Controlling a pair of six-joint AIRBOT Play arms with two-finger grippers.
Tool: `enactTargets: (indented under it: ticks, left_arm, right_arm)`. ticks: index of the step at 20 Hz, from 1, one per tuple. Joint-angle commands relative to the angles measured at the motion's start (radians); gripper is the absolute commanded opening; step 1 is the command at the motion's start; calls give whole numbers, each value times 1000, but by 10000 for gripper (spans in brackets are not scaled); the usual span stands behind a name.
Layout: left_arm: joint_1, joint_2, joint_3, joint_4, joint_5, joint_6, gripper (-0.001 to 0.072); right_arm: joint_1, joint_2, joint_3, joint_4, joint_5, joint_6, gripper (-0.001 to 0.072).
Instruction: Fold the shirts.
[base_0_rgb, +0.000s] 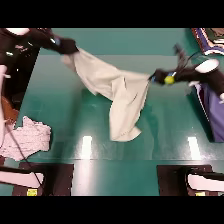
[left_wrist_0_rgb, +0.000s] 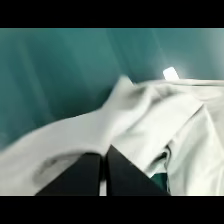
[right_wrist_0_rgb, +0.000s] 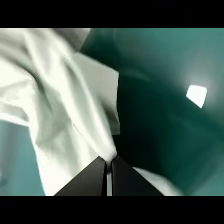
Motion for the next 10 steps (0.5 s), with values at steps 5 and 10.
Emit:
enactTargets:
  ticks: [5,10]
  left_arm:
    - [1,415,151,16,89,51,24]
    - [1,610,151,15,93,50,24]
  right_arm:
    - [-63,289,469,-178,40,-3,21]
    - [-63,396,640,-269,86,-3,21]
